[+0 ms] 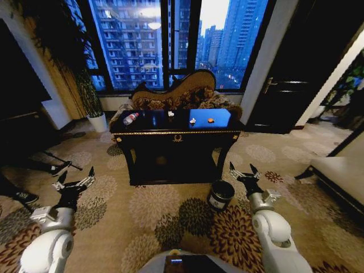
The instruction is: Move to the front of the table and place the trash on the table into the trash bin.
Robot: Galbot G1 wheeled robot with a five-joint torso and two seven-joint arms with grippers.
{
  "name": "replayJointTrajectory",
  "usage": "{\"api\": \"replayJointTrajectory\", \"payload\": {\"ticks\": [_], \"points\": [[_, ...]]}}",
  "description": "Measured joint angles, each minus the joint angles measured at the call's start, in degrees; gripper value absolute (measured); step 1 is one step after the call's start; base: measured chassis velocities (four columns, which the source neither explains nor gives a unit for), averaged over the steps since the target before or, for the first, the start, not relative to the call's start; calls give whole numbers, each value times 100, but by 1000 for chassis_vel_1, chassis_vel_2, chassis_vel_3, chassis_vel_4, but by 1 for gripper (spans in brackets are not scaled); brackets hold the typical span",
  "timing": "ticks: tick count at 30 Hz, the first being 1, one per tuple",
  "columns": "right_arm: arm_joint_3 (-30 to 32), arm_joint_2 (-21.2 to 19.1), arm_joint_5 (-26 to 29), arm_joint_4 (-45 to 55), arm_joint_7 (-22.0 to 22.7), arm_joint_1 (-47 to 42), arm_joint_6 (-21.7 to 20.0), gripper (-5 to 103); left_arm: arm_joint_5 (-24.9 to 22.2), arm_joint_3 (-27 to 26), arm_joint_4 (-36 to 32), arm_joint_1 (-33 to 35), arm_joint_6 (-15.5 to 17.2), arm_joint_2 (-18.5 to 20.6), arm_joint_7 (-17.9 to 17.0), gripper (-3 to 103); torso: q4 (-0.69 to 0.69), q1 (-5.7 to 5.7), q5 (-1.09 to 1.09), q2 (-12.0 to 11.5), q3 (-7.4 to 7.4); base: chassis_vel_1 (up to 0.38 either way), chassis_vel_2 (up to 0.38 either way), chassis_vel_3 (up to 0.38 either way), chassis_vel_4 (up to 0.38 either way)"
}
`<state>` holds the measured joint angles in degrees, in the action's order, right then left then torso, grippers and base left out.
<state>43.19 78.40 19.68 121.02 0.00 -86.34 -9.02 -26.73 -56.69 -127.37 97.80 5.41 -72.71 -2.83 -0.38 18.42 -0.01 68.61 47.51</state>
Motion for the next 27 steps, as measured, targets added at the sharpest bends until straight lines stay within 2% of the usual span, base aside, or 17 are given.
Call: {"api": "replayJointTrajectory", "payload": {"ticks": [27], "points": [[-42, 19, -44, 22, 0, 3, 2, 100, 17, 17, -61, 63, -4, -77, 12, 100, 0, 0, 0, 0, 0, -194, 189, 188, -190]]}}
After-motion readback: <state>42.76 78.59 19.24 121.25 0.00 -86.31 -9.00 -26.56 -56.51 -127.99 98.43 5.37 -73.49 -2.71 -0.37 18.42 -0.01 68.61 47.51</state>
